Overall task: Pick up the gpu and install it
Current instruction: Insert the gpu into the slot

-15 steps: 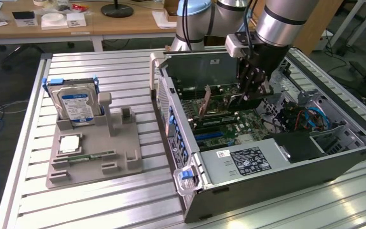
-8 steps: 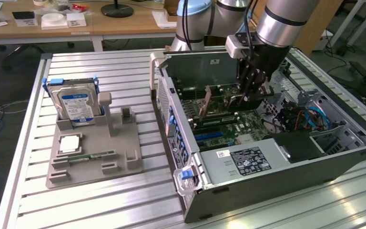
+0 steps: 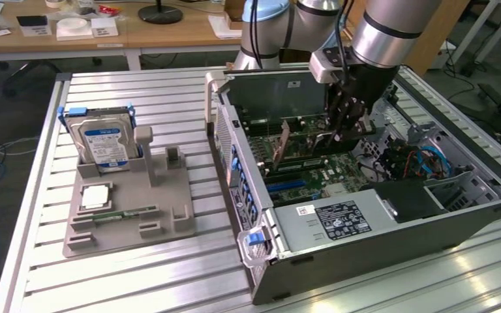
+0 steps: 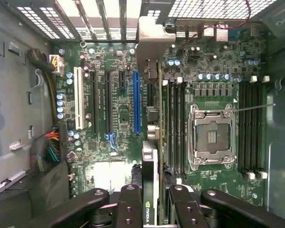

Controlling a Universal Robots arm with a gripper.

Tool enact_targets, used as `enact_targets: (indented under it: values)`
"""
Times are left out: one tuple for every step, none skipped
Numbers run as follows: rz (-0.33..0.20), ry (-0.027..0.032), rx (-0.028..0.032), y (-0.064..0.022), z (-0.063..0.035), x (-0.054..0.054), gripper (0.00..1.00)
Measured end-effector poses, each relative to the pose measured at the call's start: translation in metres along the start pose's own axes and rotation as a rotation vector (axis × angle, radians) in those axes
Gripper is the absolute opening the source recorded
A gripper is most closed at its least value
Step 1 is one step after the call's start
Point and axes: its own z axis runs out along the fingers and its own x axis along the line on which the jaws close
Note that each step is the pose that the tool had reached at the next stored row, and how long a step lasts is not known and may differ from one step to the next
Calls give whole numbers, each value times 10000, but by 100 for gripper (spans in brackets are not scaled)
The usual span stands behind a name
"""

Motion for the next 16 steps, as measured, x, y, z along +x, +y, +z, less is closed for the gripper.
enact_targets:
  values:
    - [-4,2,0,2,0,7,26]
    - [-8,4,-1,4,0,14,26]
    - [-12,7,-1,6,0,21,26]
    - [-14,7,-1,10,1,26,26]
    - [-16,6,0,16,5,28,26]
    - [-18,6,-1,24,10,29,26]
    - [-19,7,-1,33,15,30,26]
    - [-20,7,-1,42,20,31,26]
    - [-20,7,-1,51,26,32,26]
    - [-21,7,-1,58,32,32,26]
    - [-21,9,-2,64,39,33,26]
    - [-22,10,-2,69,48,35,26]
    - [-22,12,-4,72,58,36,26]
    - [-22,13,-6,77,69,38,26]
    - [-22,15,-8,81,80,39,26]
    - [-22,15,-9,87,91,40,26]
